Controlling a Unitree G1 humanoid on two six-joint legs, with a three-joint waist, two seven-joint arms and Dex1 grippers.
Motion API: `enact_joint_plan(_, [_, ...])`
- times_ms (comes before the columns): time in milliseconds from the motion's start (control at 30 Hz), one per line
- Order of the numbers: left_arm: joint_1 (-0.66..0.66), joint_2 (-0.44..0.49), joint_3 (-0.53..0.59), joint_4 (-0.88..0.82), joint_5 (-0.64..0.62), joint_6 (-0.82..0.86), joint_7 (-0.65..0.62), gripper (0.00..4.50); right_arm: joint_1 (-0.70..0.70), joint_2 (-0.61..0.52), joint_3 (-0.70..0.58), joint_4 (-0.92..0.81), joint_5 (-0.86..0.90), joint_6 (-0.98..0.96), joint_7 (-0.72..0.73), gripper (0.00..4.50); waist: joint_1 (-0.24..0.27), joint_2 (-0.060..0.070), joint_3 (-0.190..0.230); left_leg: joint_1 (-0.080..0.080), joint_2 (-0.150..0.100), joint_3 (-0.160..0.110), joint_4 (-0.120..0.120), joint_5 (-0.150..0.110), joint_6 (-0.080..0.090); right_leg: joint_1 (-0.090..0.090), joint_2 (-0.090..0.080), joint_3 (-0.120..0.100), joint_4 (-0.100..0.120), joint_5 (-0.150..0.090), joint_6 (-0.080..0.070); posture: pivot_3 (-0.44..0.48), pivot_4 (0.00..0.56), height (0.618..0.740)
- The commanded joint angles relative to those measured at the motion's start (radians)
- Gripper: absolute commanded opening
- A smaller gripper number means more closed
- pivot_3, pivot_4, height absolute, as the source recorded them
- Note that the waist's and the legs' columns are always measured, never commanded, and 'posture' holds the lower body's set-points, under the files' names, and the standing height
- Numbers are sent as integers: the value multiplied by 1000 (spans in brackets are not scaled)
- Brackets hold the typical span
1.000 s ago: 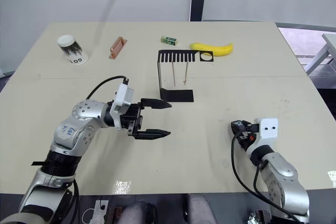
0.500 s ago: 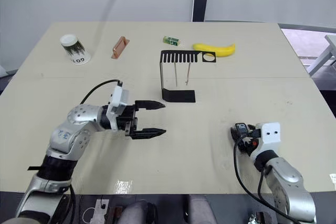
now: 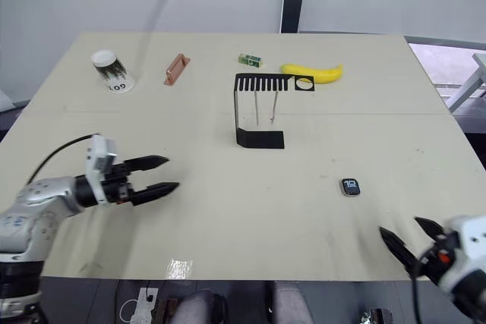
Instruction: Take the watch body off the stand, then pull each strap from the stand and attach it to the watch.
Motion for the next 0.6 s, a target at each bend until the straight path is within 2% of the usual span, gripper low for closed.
enact_joint_plan(33, [12, 49, 80, 85, 35, -72, 1, 4500, 71, -32, -161, 61, 38, -20, 106, 4464, 0, -4, -2, 4, 0, 0, -3, -1, 1, 5, 0, 0, -2, 0, 0, 0, 150, 740])
enact_joint_plan(200, [-16, 70, 105, 212, 78, -169, 6, 4500, 87, -11, -237, 137, 18, -76, 101, 4464, 0, -8, -5, 15, 0, 0, -15, -3, 2, 14, 0, 0, -9, -1, -1, 0, 150, 740])
enact_joint_plan(333, [-62, 5, 45, 151, 83, -151, 73, 4500, 27, -16, -219, 109, 44, -69, 69, 4464, 1, -8, -5, 17, 0, 1, -16, -3, 0, 18, -2, -1, -11, -1, -1, 0, 150, 740])
enact_joint_plan(467, [-90, -128, -83, -61, 83, -78, 195, 4500, -44, -15, -123, -42, 125, -10, 18, 4464, 2, -7, -6, 16, 0, 1, -16, -4, -1, 20, -2, 0, -10, 0, 0, 0, 150, 740])
enact_joint_plan(600, [-141, -238, -211, -190, 154, -14, 348, 4500, -181, -42, 71, -232, 209, 54, -92, 4464, -3, -7, -6, 16, 1, 1, -15, -2, -4, 19, 0, 1, -8, 0, 0, 0, 150, 740])
